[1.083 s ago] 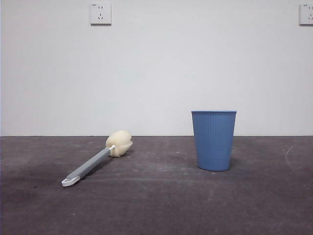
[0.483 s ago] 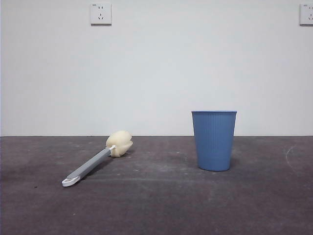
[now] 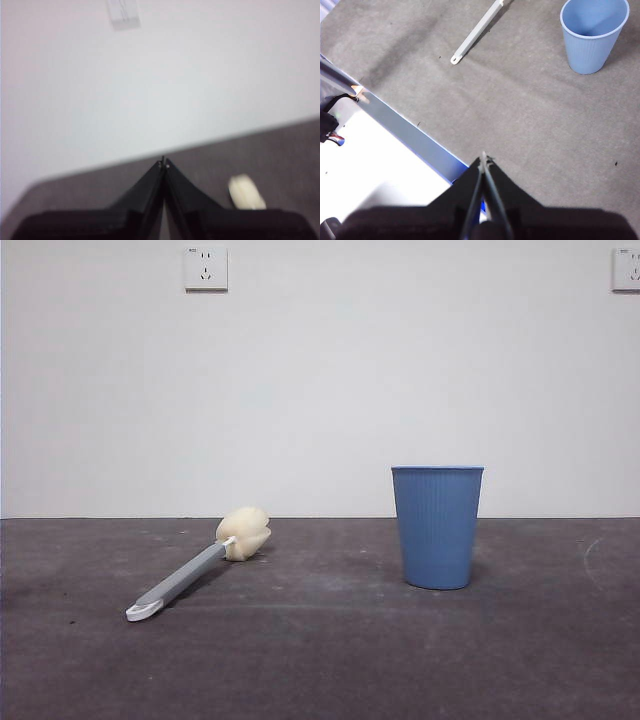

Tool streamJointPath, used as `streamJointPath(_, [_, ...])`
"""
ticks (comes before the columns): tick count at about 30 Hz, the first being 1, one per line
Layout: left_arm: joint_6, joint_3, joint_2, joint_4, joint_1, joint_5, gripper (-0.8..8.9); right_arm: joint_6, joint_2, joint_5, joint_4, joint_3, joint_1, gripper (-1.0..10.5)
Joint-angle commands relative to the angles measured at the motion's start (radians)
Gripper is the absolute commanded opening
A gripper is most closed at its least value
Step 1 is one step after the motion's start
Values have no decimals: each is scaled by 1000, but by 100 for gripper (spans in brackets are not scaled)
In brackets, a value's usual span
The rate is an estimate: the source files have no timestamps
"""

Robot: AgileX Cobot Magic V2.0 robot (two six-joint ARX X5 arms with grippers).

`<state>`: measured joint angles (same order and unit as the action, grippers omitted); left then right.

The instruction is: Pick up the cup brush,pick up the cup,insert the brush into the cup,clean the cup,put the cup brush back,put the cup back to the fixed position on the table

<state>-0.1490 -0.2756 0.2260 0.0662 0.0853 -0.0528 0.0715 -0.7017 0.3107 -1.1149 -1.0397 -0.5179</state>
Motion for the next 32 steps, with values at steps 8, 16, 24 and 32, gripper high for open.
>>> streamJointPath(8, [62, 244, -173, -18, -4, -4, -3, 10, 2, -3, 3, -3, -3, 2])
streamJointPath(16, [103, 270, -224, -196, -4, -8, -3, 10, 2, -2, 4, -3, -3, 2])
streamJointPath(24, [135, 272, -224, -249, -3, -61, -3, 10, 2, -3, 4, -3, -3, 2])
streamJointPath(32, [156, 271, -224, -243, -3, -53, -3, 10, 2, -3, 3, -3, -3, 2])
